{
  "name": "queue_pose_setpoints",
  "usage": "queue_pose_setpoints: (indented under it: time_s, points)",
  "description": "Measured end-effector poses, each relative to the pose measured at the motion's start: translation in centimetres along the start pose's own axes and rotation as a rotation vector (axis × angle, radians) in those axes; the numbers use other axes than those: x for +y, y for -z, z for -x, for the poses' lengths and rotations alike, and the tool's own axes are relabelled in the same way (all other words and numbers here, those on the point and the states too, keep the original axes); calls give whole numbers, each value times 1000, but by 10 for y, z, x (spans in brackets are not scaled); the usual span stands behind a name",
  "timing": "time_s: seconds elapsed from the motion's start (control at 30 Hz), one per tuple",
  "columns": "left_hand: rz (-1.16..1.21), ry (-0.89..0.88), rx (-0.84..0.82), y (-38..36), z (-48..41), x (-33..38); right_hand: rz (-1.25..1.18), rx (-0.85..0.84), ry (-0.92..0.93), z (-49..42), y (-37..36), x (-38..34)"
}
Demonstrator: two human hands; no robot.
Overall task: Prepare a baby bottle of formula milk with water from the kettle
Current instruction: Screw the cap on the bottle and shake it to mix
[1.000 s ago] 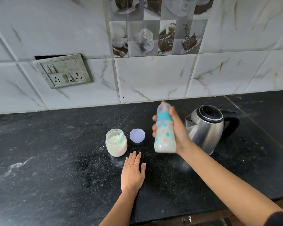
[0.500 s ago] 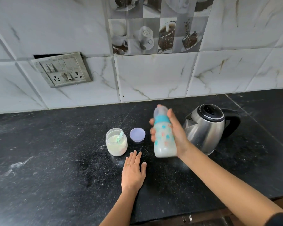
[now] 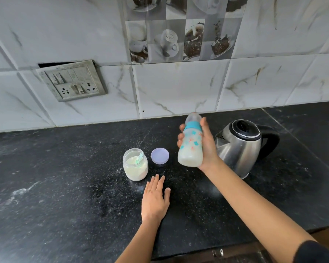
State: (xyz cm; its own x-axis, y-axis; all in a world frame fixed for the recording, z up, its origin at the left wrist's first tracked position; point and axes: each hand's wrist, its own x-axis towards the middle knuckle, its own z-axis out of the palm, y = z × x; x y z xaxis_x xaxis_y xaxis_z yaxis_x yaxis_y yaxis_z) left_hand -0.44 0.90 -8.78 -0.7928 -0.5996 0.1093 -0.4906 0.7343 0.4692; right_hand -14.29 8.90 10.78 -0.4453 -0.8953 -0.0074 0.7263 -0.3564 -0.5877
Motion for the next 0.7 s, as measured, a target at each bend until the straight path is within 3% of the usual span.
queue_pose_setpoints:
  time_s: [0.2, 0.37, 0.57, 0.7]
  points:
    - [-4, -5, -5, 0, 0, -1, 154, -133, -61, 20, -1, 13]
    - [7, -7, 3, 0, 1, -1, 5, 122, 48, 2, -4, -6]
    - [9, -6, 5, 1, 0, 0, 136, -68, -67, 20, -2, 13]
    - [19, -7, 6, 2, 1, 0, -23, 136, 22, 1, -1, 0]
